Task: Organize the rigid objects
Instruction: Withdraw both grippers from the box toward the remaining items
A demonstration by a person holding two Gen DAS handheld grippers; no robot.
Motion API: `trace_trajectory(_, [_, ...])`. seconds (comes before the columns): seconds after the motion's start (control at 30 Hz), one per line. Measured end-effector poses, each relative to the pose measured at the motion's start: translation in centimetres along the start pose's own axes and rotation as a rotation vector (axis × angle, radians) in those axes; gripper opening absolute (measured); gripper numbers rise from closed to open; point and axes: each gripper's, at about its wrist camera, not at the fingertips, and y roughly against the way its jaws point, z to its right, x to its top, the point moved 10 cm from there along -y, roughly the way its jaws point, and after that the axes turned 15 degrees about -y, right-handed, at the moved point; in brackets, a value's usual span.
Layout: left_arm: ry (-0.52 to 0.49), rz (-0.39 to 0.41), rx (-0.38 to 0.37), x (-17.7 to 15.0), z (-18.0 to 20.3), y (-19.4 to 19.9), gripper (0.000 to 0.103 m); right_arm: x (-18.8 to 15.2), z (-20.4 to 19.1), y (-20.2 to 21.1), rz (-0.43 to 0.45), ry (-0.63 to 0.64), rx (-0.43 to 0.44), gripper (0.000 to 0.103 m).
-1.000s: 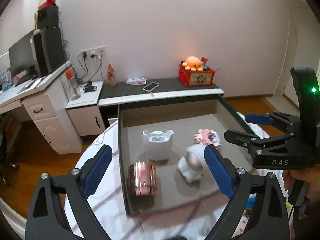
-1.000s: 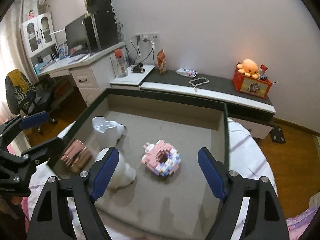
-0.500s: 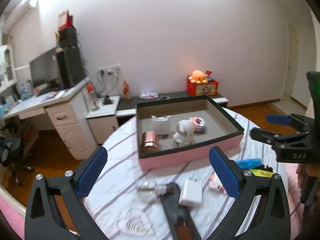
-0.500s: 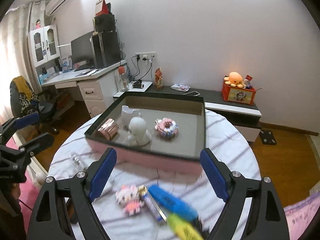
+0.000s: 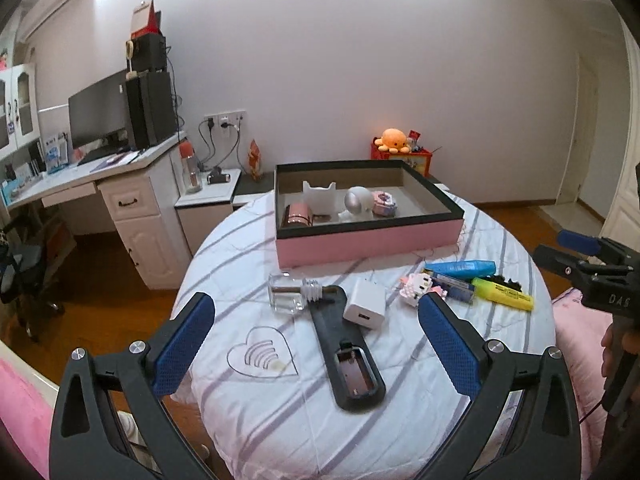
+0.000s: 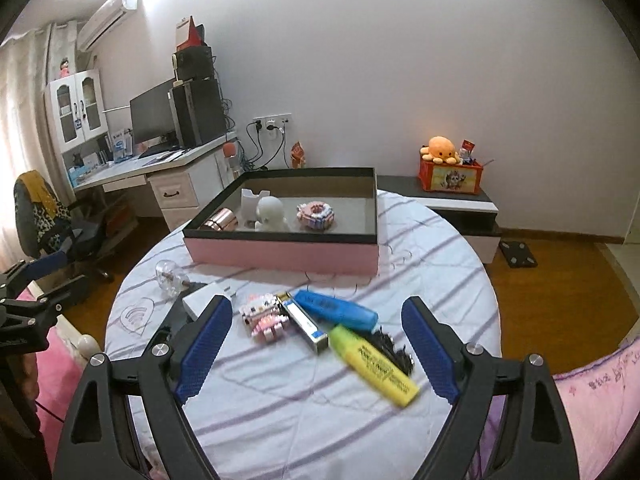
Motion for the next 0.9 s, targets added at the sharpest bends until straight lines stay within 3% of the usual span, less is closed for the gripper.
trace_trajectory(0.27, [-0.034,0.018,-0.017,0.0,1.5,0.7,0.103,-1.0,0.4,0.7,-0.005,-0.001,-0.015,0.088])
trace_trajectory(0.9, [-0.046,-0.07,-0.04,-2.4,1.5,-2.4,0.103,-4.0,1.6,-2.9,-0.111,-0.012,-0.044,0.088])
